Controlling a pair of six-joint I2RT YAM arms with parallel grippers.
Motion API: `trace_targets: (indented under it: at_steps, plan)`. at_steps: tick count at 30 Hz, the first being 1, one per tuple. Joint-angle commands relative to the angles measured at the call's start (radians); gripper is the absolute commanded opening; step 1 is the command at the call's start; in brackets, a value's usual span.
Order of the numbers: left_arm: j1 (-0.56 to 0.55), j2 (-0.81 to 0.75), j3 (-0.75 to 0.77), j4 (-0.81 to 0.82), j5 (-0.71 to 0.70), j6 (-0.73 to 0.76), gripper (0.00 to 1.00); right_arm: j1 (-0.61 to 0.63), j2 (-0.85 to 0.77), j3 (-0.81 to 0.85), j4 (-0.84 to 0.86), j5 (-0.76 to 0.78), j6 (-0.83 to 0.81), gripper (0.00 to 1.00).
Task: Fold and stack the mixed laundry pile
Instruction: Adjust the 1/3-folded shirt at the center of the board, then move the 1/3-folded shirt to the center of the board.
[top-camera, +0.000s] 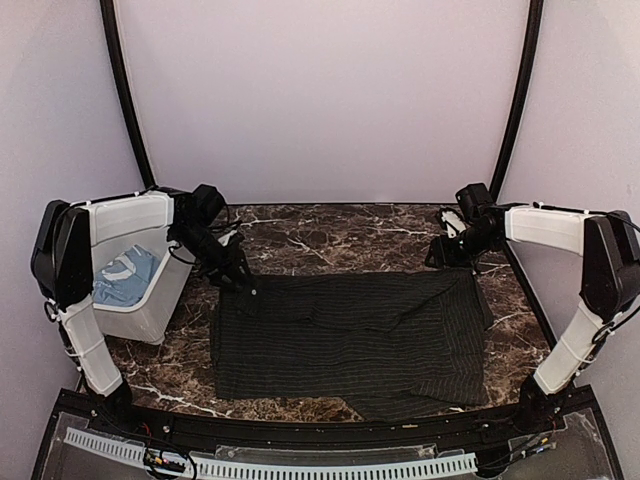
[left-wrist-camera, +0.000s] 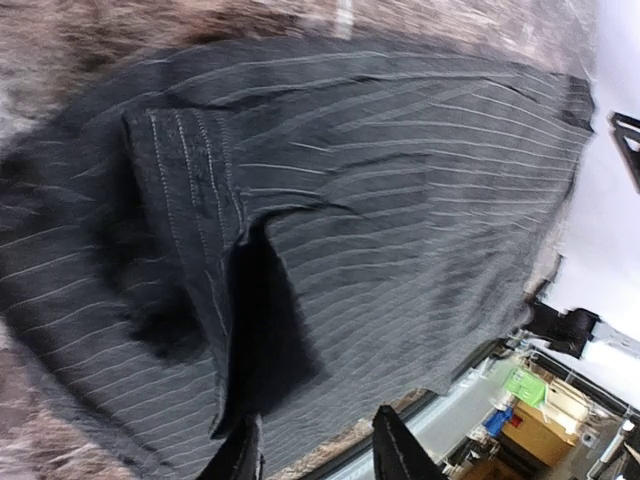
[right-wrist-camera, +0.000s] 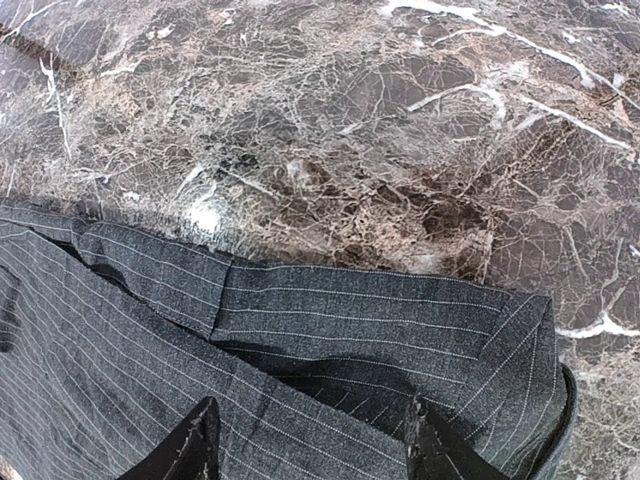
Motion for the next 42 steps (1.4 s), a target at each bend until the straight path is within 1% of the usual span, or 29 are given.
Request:
trace_targets:
  at_steps: [1,2,4,5,7,8,10,14,19,23,26,29,34,37,40,42]
  plan:
    - [0.027,-0.056,0.032,-0.085,-0.241,0.039,0.41,0.003,-0.009,-0.002,0.011,-0.003,-0.003,0.60]
    - [0.027,-0.085,0.041,-0.087,-0.330,0.043,0.42,0.008,-0.019,-0.004,0.009,-0.010,-0.002,0.60]
    - [0.024,-0.125,0.063,-0.071,-0.387,0.057,0.44,0.028,-0.043,-0.012,0.008,-0.022,0.001,0.60]
    - [0.012,-0.137,0.066,-0.058,-0.393,0.062,0.44,0.042,-0.050,-0.015,0.007,-0.026,0.000,0.60]
    - [-0.031,-0.172,0.050,0.029,-0.381,0.082,0.44,0.070,-0.055,-0.015,-0.002,-0.037,0.003,0.59]
    - [-0.074,-0.175,0.027,0.058,-0.370,0.091,0.44,0.082,-0.054,-0.013,-0.005,-0.045,0.005,0.59]
    - [-0.130,-0.155,0.009,0.117,-0.343,0.089,0.44,0.106,-0.047,-0.018,-0.002,-0.073,0.011,0.58]
    - [-0.185,-0.058,-0.038,0.228,-0.302,0.035,0.41,0.133,-0.013,-0.028,-0.007,-0.070,0.021,0.56]
    - [-0.194,0.023,-0.099,0.325,-0.329,-0.008,0.40,0.132,0.026,-0.064,0.006,-0.027,0.027,0.54]
    - [-0.189,0.091,-0.101,0.313,-0.401,-0.018,0.39,0.132,0.117,-0.048,0.014,0.002,0.047,0.52]
    - [-0.152,0.140,-0.100,0.326,-0.410,-0.032,0.37,0.131,0.170,-0.031,0.043,0.007,0.062,0.52]
    - [-0.098,0.178,-0.072,0.331,-0.415,-0.036,0.35,0.130,0.230,0.019,0.050,0.016,0.065,0.52]
    - [-0.027,0.253,0.013,0.312,-0.412,-0.019,0.33,0.119,0.336,0.164,0.017,0.028,0.049,0.52]
    - [0.010,0.302,0.107,0.295,-0.399,-0.002,0.33,0.104,0.414,0.292,-0.006,0.036,0.029,0.52]
    - [0.020,0.354,0.193,0.284,-0.418,0.036,0.33,0.081,0.501,0.415,-0.028,0.043,0.009,0.52]
    - [0.023,0.370,0.269,0.269,-0.424,0.060,0.37,0.069,0.542,0.500,-0.060,0.051,-0.008,0.52]
